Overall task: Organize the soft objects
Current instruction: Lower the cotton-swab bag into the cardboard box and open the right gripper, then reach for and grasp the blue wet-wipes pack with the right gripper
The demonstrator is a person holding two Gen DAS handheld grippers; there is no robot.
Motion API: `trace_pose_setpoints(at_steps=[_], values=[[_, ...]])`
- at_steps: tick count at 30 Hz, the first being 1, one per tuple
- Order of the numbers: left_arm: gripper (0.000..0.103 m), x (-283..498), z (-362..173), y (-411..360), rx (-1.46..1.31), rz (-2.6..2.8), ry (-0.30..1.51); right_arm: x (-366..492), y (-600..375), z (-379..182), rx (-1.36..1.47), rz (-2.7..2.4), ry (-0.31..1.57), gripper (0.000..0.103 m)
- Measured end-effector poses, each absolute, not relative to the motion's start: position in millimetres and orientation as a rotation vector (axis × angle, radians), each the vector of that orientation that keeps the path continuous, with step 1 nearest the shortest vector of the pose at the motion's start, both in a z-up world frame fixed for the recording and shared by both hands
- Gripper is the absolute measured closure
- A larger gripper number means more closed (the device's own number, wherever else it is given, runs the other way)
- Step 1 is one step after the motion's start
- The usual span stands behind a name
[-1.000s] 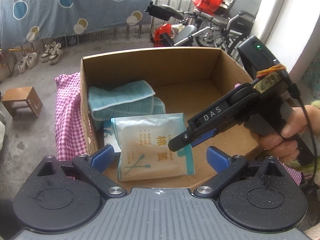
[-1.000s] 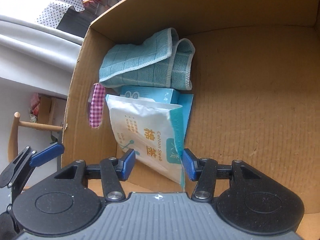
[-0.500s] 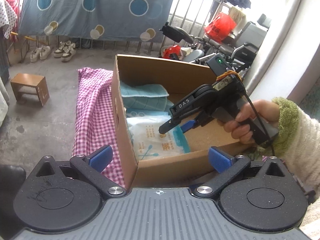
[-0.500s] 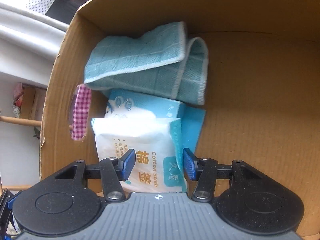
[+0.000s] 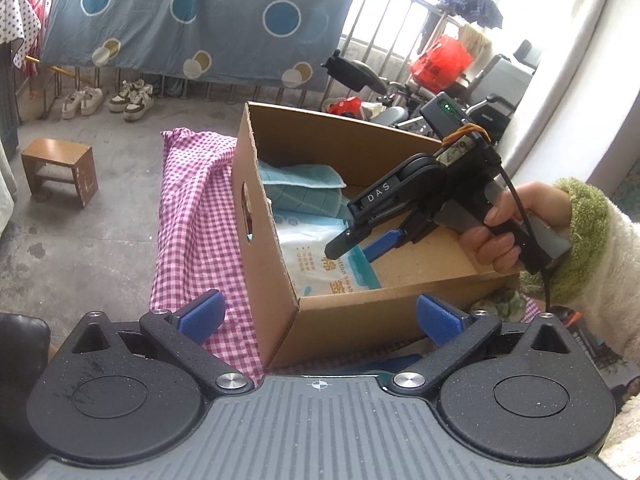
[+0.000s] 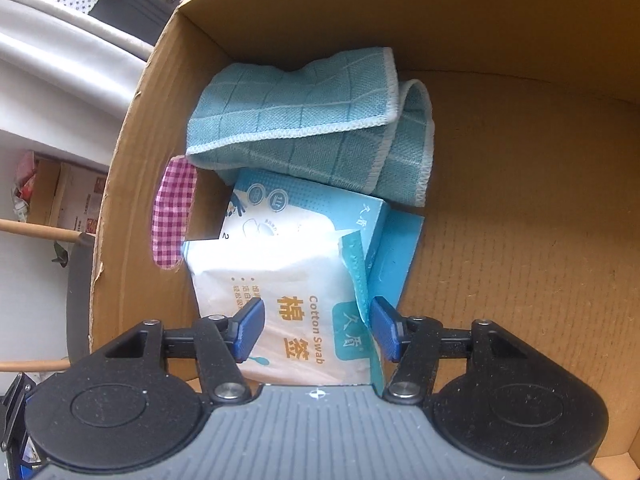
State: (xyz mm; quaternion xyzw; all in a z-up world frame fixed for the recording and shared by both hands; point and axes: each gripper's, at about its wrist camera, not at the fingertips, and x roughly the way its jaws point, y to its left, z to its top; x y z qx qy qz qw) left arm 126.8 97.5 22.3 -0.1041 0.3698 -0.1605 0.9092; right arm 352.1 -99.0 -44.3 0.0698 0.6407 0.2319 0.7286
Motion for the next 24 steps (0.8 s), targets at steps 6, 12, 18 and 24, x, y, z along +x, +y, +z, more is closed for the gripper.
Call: trace_pose_setpoints(at_steps=[6, 12, 18, 24], values=[[0.001, 123.8, 18.8, 99.2, -0.234, -0.326, 0.757, 345.7, -111.1, -25.3, 0.180, 0.495, 1.363, 0.037], [0.001, 113.4, 22.4, 94.3, -0.197, -0.307, 0.733, 305.4, -145.0, 32.6, 0.195, 0.497, 1.184, 0.034], [0.000, 101.2, 31.4, 84.6, -0.149, -0.299, 0.713, 228.9, -180.1, 92.8, 0.162, 0.500, 0.923, 0.010], [0.000, 85.0, 36.8, 81.1, -0.187, -0.356, 0.698, 152.4, -194.9, 115.6, 0.069, 0.388, 0.718, 0.000]])
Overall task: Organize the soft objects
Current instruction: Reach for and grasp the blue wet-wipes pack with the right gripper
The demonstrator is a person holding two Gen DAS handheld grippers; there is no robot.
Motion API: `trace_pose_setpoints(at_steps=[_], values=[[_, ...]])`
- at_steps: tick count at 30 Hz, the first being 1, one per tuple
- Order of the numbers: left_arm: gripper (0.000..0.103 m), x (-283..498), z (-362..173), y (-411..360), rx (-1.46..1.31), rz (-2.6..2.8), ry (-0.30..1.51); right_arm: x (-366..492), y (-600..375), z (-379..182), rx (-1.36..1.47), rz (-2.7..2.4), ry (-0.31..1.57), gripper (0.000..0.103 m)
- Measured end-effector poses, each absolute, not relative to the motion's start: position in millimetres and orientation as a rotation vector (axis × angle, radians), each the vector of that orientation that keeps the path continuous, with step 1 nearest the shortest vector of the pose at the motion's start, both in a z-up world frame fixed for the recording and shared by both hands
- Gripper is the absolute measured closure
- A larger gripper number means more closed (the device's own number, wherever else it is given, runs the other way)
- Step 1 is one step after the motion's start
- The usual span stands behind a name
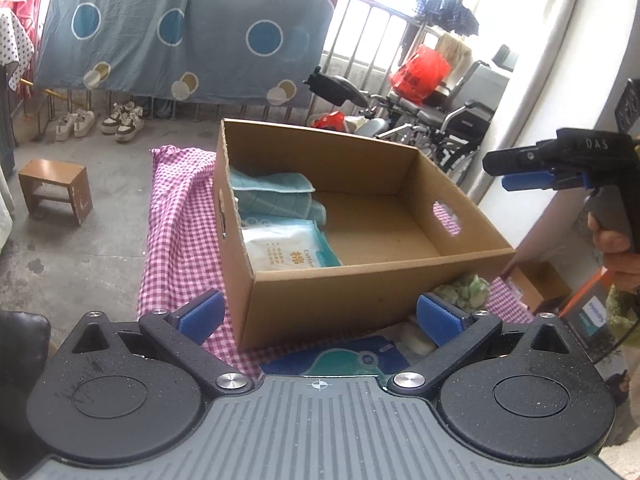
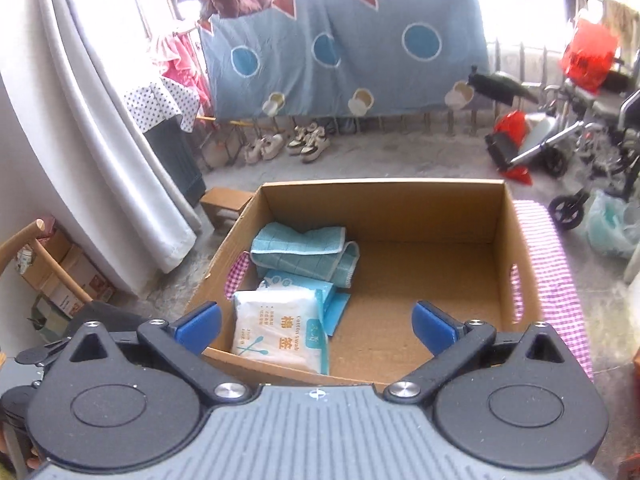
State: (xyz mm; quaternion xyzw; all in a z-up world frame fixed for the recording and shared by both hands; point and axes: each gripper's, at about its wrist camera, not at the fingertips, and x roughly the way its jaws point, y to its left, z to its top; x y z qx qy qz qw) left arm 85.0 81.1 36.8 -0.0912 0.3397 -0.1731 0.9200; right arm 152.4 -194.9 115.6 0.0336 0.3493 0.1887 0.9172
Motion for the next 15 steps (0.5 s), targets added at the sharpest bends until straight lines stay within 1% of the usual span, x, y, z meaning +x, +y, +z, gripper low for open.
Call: trace_pose_setpoints(at_steps=[3, 6, 8, 10, 12, 15], values=[[0.000, 76.0, 33.0, 81.0, -0.226, -0.400, 0.693, 124.8, -193.5, 106.3, 0.028, 0.353, 0.659, 0.000], [0.000, 72.4, 24.1, 76.2, -0.247, -0.438, 0.731, 109.4, -194.5, 82.8, 0.082, 0.442, 0.655, 0.000], [0.000, 69.8, 15.9, 66.6, -0.218, -0.474, 0.767, 108.5, -195.5, 60.2, 0.170, 0.513, 0.708, 0.000], [0.000, 66.7, 6.6, 52.7, -0.160, -0.490, 0.798, 113.4, -191.5, 33.9, 0.257, 0.547, 0.810, 0.000], [0.000, 66.3, -2.9, 39.4, -0.084, -0.481, 0.827, 121.9, -184.2, 13.9, 0.281, 0.540, 0.877, 0.004], [0.000, 70.2, -17.4, 28.5, -0.006, -0.452, 0.861, 134.4, -171.2, -8.4, 0.262, 0.513, 0.971, 0.018]])
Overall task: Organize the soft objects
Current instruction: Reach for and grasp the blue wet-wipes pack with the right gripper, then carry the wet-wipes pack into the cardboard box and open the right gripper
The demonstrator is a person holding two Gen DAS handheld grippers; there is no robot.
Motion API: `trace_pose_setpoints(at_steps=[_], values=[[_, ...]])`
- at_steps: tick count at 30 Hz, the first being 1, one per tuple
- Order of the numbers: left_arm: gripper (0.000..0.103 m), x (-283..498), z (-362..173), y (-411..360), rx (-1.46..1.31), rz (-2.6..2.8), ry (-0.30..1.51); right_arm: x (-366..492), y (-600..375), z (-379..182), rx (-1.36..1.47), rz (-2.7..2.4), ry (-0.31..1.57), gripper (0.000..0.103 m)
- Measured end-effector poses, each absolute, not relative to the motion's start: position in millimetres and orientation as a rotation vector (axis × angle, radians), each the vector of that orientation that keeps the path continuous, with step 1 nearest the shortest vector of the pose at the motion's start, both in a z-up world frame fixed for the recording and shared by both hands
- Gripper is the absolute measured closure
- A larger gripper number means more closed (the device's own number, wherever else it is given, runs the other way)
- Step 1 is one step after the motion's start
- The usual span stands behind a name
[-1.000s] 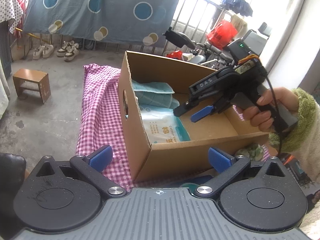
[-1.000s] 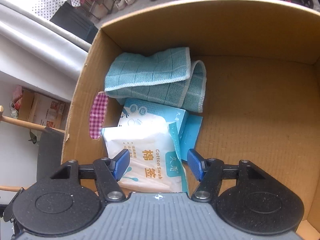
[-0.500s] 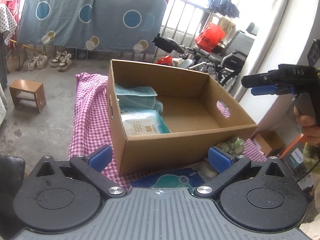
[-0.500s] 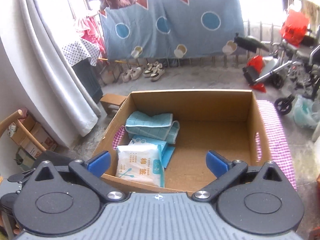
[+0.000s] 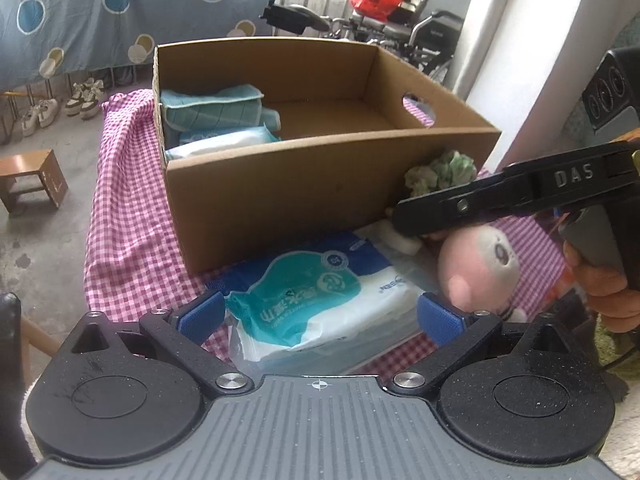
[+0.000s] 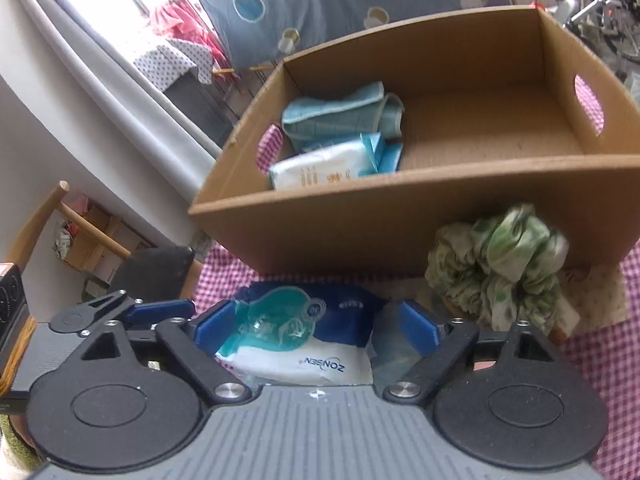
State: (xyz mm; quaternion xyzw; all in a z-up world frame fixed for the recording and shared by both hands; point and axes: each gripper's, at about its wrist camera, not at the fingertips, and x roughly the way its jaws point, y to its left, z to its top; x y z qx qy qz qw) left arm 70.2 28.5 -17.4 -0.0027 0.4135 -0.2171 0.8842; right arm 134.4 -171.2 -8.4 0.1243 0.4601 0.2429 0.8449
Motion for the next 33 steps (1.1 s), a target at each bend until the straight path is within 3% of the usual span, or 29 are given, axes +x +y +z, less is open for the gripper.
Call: trace_pose_setpoints(at_steps=[1, 5, 14, 33], values=[[0.001, 71.9, -21.6, 28.3, 0.006, -0.445, 0.871, 139.0, -167.7, -13.3, 0.258, 0.510, 0.997, 0.023], [0.001, 81.7, -31.8, 30.7, 0.000, -0.429, 0.902, 143.1, -156.4, -33.3, 0.246, 0.498, 1.071, 0.028], [0.006, 96.8, -50.1, 30.4, -0.067, -0.473, 0.983, 160.1, -140.3, -59.4, 0.210, 0.499, 1.183, 0.031], [0.008, 78.1, -22.3, 17.4, -0.064, -0.466, 0.903, 140.7, -148.4, -34.0, 0.268, 0.526, 1.082, 0.043]])
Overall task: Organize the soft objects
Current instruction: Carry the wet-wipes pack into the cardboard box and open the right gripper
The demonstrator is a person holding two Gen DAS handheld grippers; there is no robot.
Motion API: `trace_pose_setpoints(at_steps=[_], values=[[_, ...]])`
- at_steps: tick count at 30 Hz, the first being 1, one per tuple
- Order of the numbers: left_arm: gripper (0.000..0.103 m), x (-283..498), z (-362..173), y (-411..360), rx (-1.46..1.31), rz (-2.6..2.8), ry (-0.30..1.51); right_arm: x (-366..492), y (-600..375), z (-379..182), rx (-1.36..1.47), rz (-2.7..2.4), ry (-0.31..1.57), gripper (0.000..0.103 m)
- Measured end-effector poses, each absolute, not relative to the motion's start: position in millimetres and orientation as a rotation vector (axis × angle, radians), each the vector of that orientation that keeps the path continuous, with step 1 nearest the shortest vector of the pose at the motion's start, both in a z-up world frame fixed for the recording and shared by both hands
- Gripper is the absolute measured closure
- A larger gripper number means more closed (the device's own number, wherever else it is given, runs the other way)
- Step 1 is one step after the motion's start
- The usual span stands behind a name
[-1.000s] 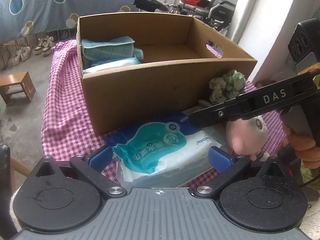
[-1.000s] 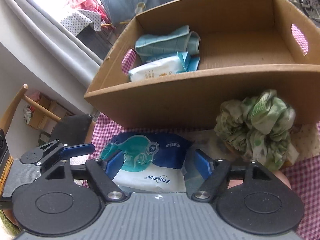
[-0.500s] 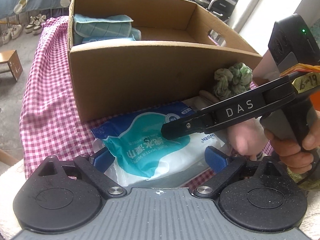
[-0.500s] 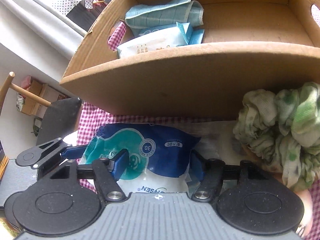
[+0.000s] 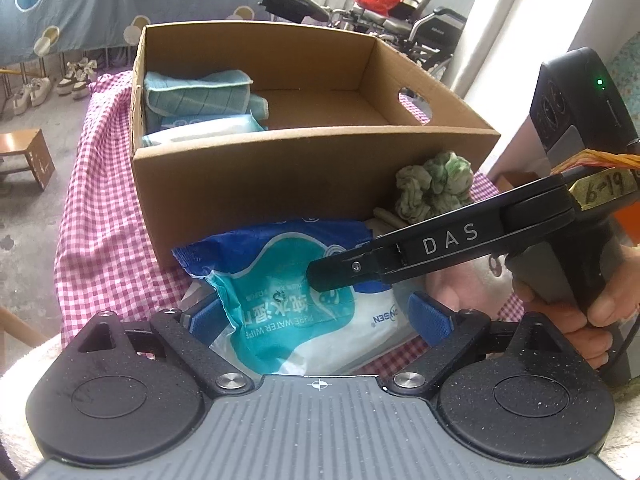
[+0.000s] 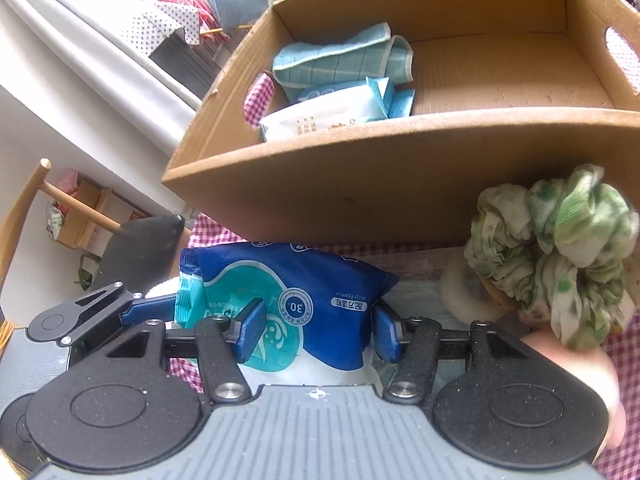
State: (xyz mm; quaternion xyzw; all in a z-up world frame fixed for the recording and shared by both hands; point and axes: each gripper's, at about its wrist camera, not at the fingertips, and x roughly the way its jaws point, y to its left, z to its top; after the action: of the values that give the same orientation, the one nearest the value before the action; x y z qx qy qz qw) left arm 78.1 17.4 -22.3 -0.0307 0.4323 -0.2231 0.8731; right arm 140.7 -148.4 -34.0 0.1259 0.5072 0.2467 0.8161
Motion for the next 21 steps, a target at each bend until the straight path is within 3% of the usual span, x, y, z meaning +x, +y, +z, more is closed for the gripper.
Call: trace_pose_setpoints(at_steps=[12, 21], values=[[0.008, 61.4, 47.7, 7.0, 0.036, -0.439, 0.737, 139.5, -156.9, 43.9, 0.251, 0.612, 0.901, 0.043], [0.008, 138.5, 91.4, -16.6, 0.071, -0.478, 0.702, 227.5, -186.1, 81.3, 0.269, 0.606, 0.915, 0.043]])
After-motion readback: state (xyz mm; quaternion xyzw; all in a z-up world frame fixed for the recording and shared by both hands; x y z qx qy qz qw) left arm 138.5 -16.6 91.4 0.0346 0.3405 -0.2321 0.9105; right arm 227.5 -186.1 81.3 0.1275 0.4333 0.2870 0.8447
